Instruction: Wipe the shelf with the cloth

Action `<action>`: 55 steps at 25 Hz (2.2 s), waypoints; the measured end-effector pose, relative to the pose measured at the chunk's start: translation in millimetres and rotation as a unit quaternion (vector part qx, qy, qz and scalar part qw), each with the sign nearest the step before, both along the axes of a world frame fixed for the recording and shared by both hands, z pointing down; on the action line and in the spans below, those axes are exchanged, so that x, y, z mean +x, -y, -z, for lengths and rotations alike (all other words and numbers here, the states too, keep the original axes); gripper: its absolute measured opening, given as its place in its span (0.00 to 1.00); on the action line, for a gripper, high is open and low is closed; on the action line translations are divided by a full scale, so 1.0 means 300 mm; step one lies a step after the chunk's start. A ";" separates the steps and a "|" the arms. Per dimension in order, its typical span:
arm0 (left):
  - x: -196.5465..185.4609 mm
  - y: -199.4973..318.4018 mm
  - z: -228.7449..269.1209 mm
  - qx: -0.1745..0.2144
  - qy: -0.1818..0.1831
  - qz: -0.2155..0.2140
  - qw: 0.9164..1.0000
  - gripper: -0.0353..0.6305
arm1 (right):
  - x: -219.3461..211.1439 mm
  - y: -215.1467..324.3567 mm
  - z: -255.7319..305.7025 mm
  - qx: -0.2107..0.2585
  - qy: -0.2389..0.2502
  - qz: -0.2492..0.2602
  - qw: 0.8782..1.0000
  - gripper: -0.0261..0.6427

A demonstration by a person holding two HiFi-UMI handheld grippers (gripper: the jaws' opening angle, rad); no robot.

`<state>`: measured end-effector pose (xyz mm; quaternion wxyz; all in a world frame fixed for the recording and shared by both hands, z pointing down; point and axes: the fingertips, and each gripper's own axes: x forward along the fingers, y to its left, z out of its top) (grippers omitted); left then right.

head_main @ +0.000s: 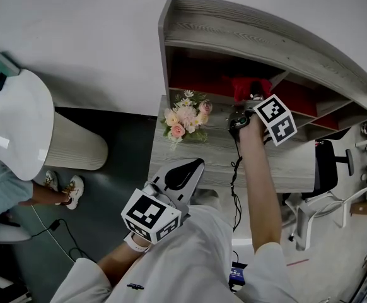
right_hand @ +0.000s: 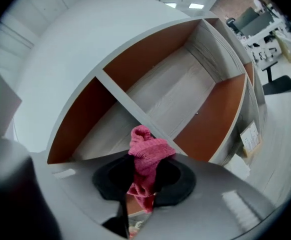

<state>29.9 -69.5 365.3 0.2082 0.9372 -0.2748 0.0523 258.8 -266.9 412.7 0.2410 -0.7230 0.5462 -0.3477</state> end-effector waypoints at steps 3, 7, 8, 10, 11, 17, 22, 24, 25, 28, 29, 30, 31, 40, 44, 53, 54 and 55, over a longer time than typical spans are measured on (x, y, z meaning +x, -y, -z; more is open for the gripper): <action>-0.006 0.000 -0.001 0.002 0.002 0.001 1.000 0.05 | 0.008 0.003 0.060 0.030 0.028 -0.013 0.999 0.16; -0.013 0.002 0.000 0.003 0.003 0.003 1.000 0.05 | 0.012 0.006 0.166 0.077 0.031 -0.022 0.996 0.16; -0.015 0.002 0.001 0.003 0.004 0.003 1.000 0.05 | 0.012 0.007 0.191 0.088 0.033 -0.023 0.995 0.16; -0.018 0.002 0.002 0.003 0.004 0.004 1.000 0.05 | 0.012 0.012 0.230 0.112 0.044 -0.028 0.992 0.16; -0.019 0.003 0.001 0.003 0.005 0.004 1.000 0.05 | 0.013 0.015 0.243 0.124 0.055 -0.031 0.990 0.16; -0.035 0.014 -0.003 0.004 0.014 0.011 1.000 0.05 | 0.024 0.071 0.275 0.178 0.086 -0.044 0.979 0.16; -0.053 0.034 -0.017 0.001 0.025 0.019 1.000 0.05 | 0.037 0.123 0.284 0.201 0.087 -0.058 0.974 0.16; -0.058 0.038 -0.021 0.001 0.028 0.022 0.999 0.05 | 0.043 0.142 0.281 0.208 0.088 -0.061 0.972 0.16; -0.061 0.041 -0.022 0.000 0.029 0.023 0.999 0.05 | 0.047 0.151 0.279 0.212 0.088 -0.063 0.971 0.16; -0.065 0.054 -0.023 -0.002 0.033 0.025 0.999 0.05 | 0.057 0.181 0.263 0.215 0.084 -0.069 0.971 0.16; -0.065 0.059 -0.025 -0.003 0.034 0.026 0.999 0.05 | 0.061 0.193 0.252 0.213 0.084 -0.070 0.971 0.16; -0.066 0.065 -0.026 -0.004 0.035 0.027 0.999 0.05 | 0.065 0.206 0.239 0.209 0.085 -0.072 0.971 0.16; -0.066 0.069 -0.029 -0.005 0.036 0.028 0.999 0.05 | 0.070 0.220 0.224 0.205 0.087 -0.073 0.972 0.16; -0.066 0.092 -0.046 -0.014 0.041 0.031 0.999 0.05 | 0.087 0.280 0.034 0.136 0.115 -0.085 0.980 0.17; -0.055 0.095 -0.050 -0.016 0.037 0.028 0.999 0.05 | 0.079 0.257 -0.026 0.107 0.121 -0.084 0.983 0.17; -0.031 0.083 -0.047 -0.014 0.023 0.021 0.999 0.05 | 0.033 0.178 -0.068 0.059 0.078 -0.065 0.993 0.17; -0.031 0.079 -0.048 -0.014 0.023 0.020 0.999 0.05 | 0.025 0.177 -0.068 0.054 0.068 -0.056 0.995 0.17; -0.030 0.075 -0.050 -0.014 0.022 0.019 0.999 0.05 | 0.017 0.176 -0.066 0.049 0.057 -0.047 0.996 0.17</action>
